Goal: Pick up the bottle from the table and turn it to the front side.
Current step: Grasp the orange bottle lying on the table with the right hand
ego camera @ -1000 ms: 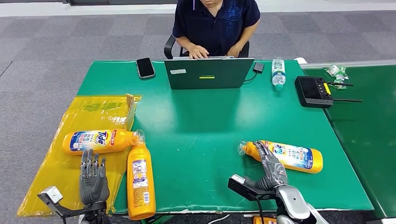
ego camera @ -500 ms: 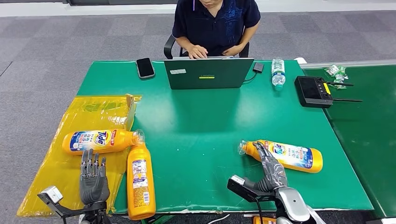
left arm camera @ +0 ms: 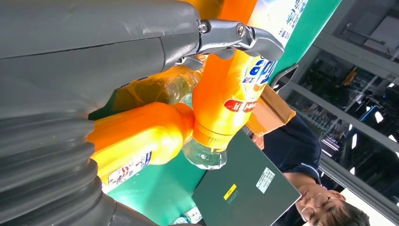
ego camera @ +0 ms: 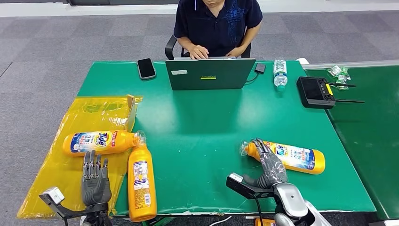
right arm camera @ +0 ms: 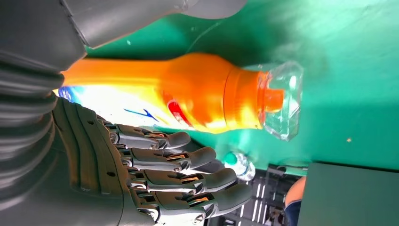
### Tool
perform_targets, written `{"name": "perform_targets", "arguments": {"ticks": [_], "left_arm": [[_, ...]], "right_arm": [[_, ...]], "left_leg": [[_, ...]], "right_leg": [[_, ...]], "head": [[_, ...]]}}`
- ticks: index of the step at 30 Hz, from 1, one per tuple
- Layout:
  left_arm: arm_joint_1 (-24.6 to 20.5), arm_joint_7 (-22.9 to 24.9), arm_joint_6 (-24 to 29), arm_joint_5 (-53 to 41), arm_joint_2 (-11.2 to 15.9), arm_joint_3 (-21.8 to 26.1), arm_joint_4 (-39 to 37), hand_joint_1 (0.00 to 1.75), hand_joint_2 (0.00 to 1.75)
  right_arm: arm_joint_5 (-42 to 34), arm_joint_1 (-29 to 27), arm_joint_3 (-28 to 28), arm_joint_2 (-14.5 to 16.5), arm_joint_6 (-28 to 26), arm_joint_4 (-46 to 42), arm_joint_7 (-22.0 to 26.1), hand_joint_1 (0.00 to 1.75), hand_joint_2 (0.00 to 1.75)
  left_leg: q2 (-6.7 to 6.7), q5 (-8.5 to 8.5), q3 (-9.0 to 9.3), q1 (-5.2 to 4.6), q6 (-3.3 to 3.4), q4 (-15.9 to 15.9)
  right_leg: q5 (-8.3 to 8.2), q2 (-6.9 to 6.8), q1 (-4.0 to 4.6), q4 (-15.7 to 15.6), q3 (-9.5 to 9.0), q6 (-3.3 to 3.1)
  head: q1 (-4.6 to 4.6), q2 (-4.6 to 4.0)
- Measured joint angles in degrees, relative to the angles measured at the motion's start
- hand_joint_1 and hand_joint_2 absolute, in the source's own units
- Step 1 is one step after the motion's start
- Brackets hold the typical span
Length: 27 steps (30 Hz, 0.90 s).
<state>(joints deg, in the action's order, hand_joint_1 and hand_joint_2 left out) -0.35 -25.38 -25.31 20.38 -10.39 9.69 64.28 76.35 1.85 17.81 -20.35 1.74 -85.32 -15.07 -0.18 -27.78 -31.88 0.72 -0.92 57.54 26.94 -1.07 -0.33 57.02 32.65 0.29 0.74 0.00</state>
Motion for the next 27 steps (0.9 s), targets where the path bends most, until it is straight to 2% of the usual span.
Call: {"name": "perform_targets", "arguments": {"ticks": [10, 27], "left_arm": [[0.2, 0.1, -0.8, -0.5, -0.3, 0.0, 0.0, 0.00, 1.75], [0.1, -0.1, -1.0, -0.4, -0.5, 0.0, -0.3, 0.00, 1.75]], "right_arm": [[1.2, 0.9, -4.6, 0.6, -0.3, 3.5, -0.5, 0.00, 1.75], [4.1, 2.2, -7.9, 2.7, -0.2, 8.0, -1.5, 0.00, 1.75]], "left_leg": [[0.00, -0.01, -0.02, -0.02, 0.01, 0.0], [0.01, -0.01, -0.01, -0.02, 0.01, 0.0]], "right_leg": [[0.00, 0.00, -0.02, 0.0, 0.02, 0.00], [0.00, 0.01, -0.02, 0.0, 0.02, 0.00]], "head": [[0.00, 0.00], [0.00, 0.00]]}}
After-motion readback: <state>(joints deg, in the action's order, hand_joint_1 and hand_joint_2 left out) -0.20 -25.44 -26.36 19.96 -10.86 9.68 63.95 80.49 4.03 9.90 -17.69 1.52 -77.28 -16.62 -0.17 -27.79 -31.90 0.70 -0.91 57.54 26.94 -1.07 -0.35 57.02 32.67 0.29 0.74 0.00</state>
